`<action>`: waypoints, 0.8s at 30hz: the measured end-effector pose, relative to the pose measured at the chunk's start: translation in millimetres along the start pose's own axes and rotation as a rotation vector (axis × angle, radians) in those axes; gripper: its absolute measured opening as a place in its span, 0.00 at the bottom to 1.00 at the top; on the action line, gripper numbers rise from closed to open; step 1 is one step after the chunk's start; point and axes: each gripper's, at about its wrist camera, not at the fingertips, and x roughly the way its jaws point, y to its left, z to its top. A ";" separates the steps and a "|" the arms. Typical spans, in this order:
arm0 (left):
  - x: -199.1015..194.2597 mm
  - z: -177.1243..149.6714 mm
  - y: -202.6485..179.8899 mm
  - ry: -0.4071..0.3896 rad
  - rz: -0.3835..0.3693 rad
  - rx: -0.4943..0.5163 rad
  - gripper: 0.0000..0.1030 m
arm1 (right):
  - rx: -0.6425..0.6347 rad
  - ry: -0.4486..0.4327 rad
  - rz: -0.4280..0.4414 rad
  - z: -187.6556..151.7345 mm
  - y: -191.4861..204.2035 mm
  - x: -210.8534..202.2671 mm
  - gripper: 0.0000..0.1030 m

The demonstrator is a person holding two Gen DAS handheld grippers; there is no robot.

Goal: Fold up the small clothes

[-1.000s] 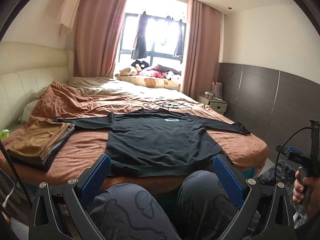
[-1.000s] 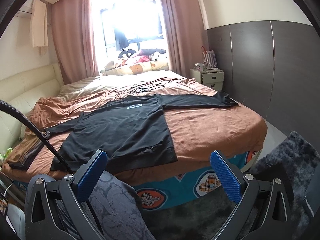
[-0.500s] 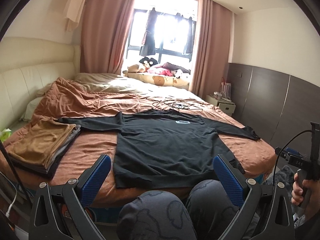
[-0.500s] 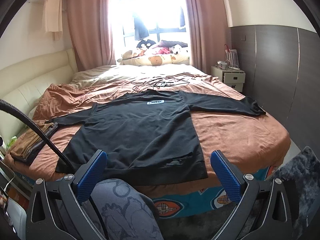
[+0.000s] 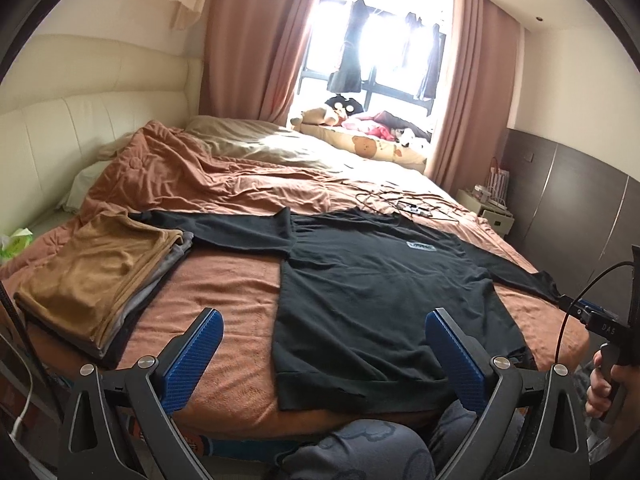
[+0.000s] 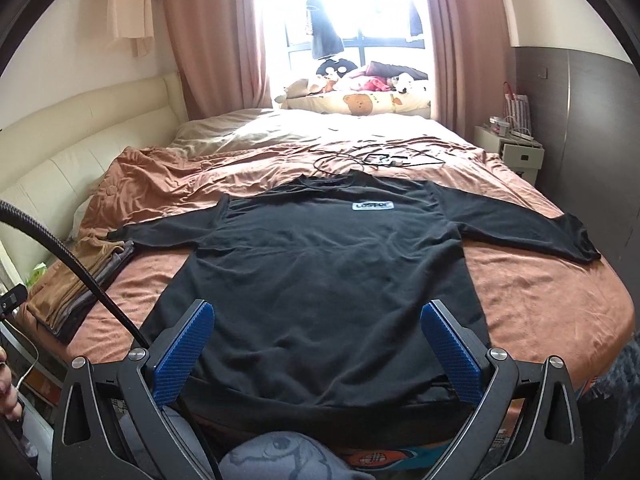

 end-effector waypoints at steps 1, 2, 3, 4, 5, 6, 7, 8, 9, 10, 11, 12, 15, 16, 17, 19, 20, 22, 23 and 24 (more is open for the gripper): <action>5.9 2.3 5.5 0.008 0.009 -0.009 0.99 | -0.008 0.003 0.014 3.8 -0.1 3.6 1.00; 11.5 4.5 10.3 0.015 0.019 -0.017 0.99 | -0.018 0.004 0.031 8.4 0.7 7.5 1.00; 16.9 6.8 14.7 0.021 0.030 -0.024 0.99 | -0.024 0.004 0.045 12.6 0.9 11.0 1.00; 21.5 8.4 18.5 0.026 0.041 -0.029 0.99 | -0.029 0.001 0.058 16.8 1.5 15.5 1.00; 26.6 10.7 22.5 0.032 0.049 -0.036 0.99 | -0.031 0.000 0.071 21.2 -0.3 18.9 1.00; 31.5 13.2 26.8 0.036 0.056 -0.044 0.99 | -0.032 -0.002 0.082 24.3 -1.9 22.9 1.00; 37.4 16.2 31.4 0.040 0.064 -0.052 0.99 | -0.032 -0.003 0.092 28.2 -3.4 26.5 1.00; 42.2 19.0 35.5 0.043 0.073 -0.060 0.99 | -0.029 -0.003 0.103 32.7 -5.9 29.4 1.00; 47.2 22.0 39.2 0.046 0.080 -0.065 0.99 | -0.025 -0.004 0.111 36.0 -8.4 33.0 1.00; 52.0 24.3 41.0 0.050 0.089 -0.067 0.99 | -0.018 -0.004 0.125 39.4 -10.7 34.8 1.00; 56.6 26.9 43.9 0.052 0.097 -0.069 0.99 | -0.015 0.000 0.145 42.7 -12.0 37.6 1.00; 60.9 29.9 48.0 0.053 0.103 -0.072 0.99 | -0.014 0.005 0.157 46.1 -15.1 39.5 1.00; 73.1 37.4 57.5 0.055 0.119 -0.088 0.99 | -0.024 0.007 0.174 55.0 -14.6 48.9 1.00; 76.9 39.4 60.4 0.057 0.123 -0.095 0.99 | -0.025 0.012 0.180 58.7 -15.6 52.0 1.00; 80.7 41.4 63.6 0.057 0.127 -0.102 0.99 | -0.025 0.018 0.189 63.0 -17.2 54.0 1.00; 89.3 45.6 70.1 0.057 0.136 -0.115 0.99 | -0.018 0.024 0.203 68.8 -21.6 56.7 1.00; 93.5 47.5 73.3 0.059 0.141 -0.120 0.99 | -0.012 0.030 0.210 73.4 -21.4 62.3 1.00; 102.4 51.2 80.2 0.063 0.147 -0.132 0.98 | 0.009 0.046 0.233 81.4 -25.4 66.3 1.00; 106.8 53.1 83.7 0.066 0.148 -0.138 0.97 | 0.014 0.052 0.244 84.6 -27.4 67.7 1.00; 111.8 55.3 87.5 0.070 0.150 -0.144 0.95 | 0.018 0.057 0.250 87.9 -30.0 68.9 1.00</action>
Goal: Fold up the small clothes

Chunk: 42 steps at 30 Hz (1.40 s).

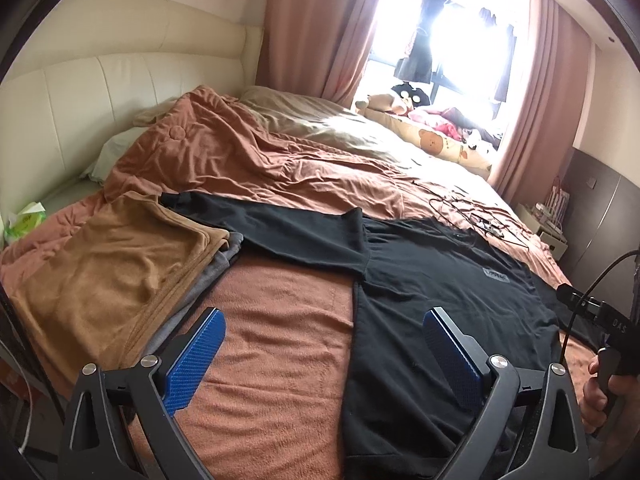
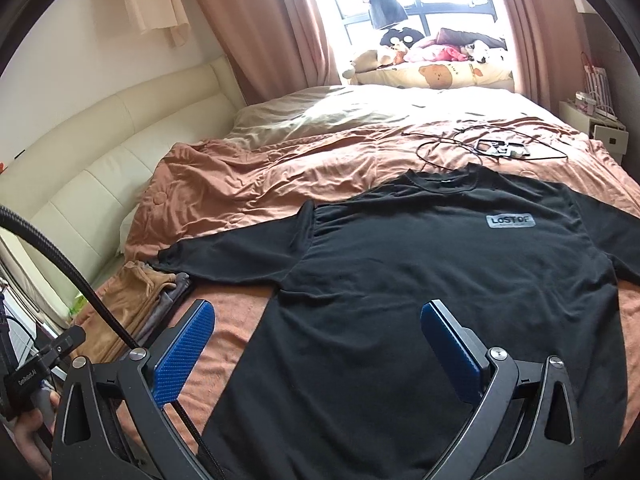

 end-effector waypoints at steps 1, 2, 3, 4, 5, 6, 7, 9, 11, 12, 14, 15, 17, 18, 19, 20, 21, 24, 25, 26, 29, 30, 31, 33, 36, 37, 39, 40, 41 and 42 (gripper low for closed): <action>4.9 2.8 2.7 0.005 0.004 -0.006 0.95 | 0.004 0.004 0.004 3.7 -2.9 1.0 1.00; 9.5 5.3 5.6 0.009 0.007 -0.013 0.95 | 0.006 0.008 0.008 6.9 -6.7 1.6 1.00; 14.4 8.2 8.7 0.012 0.011 -0.020 0.94 | 0.009 0.012 0.013 8.8 -8.2 3.5 1.00; 19.5 11.3 12.0 0.015 0.015 -0.026 0.94 | 0.014 0.017 0.020 11.1 -14.2 0.8 1.00; 24.7 14.4 15.3 0.017 0.021 -0.033 0.93 | 0.017 0.020 0.023 13.0 -13.5 5.9 1.00; 29.7 17.3 18.3 0.021 0.026 -0.040 0.92 | 0.019 0.024 0.027 14.8 -14.3 8.8 1.00; 35.4 20.2 21.1 0.028 0.031 -0.049 0.91 | 0.022 0.032 0.029 16.8 -15.5 11.8 0.97; 47.4 25.5 26.8 0.041 0.039 -0.063 0.86 | 0.029 0.061 0.039 23.4 -24.6 16.3 0.91; 59.5 30.7 31.6 0.050 0.051 -0.074 0.86 | 0.037 0.089 0.046 30.5 -31.6 23.9 0.86; 65.6 32.6 33.4 0.054 0.057 -0.081 0.85 | 0.040 0.098 0.050 34.1 -35.8 25.9 0.82; 78.5 36.9 37.8 0.065 0.071 -0.104 0.82 | 0.047 0.116 0.058 43.4 -43.5 33.5 0.81; 85.6 39.3 39.7 0.072 0.071 -0.116 0.80 | 0.049 0.120 0.065 46.4 -46.0 38.7 0.78; 99.4 44.7 41.8 0.085 0.071 -0.135 0.78 | 0.052 0.135 0.100 53.7 -53.4 46.3 0.70; 105.9 47.6 41.5 0.089 0.071 -0.141 0.78 | 0.058 0.152 0.117 57.5 -58.7 50.8 0.63; 112.9 50.3 40.4 0.091 0.072 -0.142 0.77 | 0.068 0.167 0.124 61.0 -58.3 64.1 0.58; 119.6 53.1 38.3 0.094 0.075 -0.142 0.77 | 0.085 0.180 0.128 62.9 -61.8 70.6 0.54; 126.8 56.1 36.1 0.097 0.077 -0.141 0.77 | 0.098 0.191 0.132 65.3 -63.2 77.8 0.53; 151.4 65.0 30.4 0.110 0.077 -0.145 0.73 | 0.143 0.223 0.132 74.3 -78.7 96.9 0.49; 161.0 67.8 29.3 0.120 0.078 -0.149 0.72 | 0.170 0.232 0.132 76.5 -86.1 99.2 0.49; 170.8 70.3 28.6 0.133 0.075 -0.156 0.69 | 0.215 0.242 0.137 77.7 -94.0 104.0 0.48; 198.6 75.1 29.7 0.162 0.079 -0.179 0.65 | 0.288 0.267 0.188 77.5 -109.2 113.0 0.36; 207.1 75.4 30.3 0.168 0.082 -0.187 0.65 | 0.290 0.277 0.197 77.0 -110.5 116.2 0.33; 215.5 75.4 31.4 0.174 0.091 -0.191 0.64 | 0.288 0.290 0.207 76.7 -113.0 115.5 0.32; 232.9 74.5 34.2 0.194 0.106 -0.198 0.56 | 0.306 0.318 0.223 76.9 -119.8 114.7 0.29; 258.9 71.4 39.2 0.227 0.128 -0.210 0.52 | 0.315 0.335 0.238 79.2 -124.1 112.2 0.28; 265.7 70.0 41.8 0.234 0.138 -0.218 0.52 | 0.306 0.344 0.236 81.9 -126.9 107.6 0.28; 277.8 67.3 47.4 0.245 0.160 -0.231 0.51 | 0.295 0.358 0.228 77.6 -125.8 115.1 0.28; 283.7 65.9 49.6 0.250 0.174 -0.234 0.51 | 0.296 0.366 0.226 75.6 -124.7 119.4 0.28; 289.4 64.5 51.5 0.257 0.191 -0.233 0.51 | 0.304 0.376 0.226 74.0 -124.8 122.1 0.28; 295.5 62.6 52.7 0.264 0.205 -0.230 0.51 | 0.314 0.384 0.226 72.1 -125.7 128.8 0.28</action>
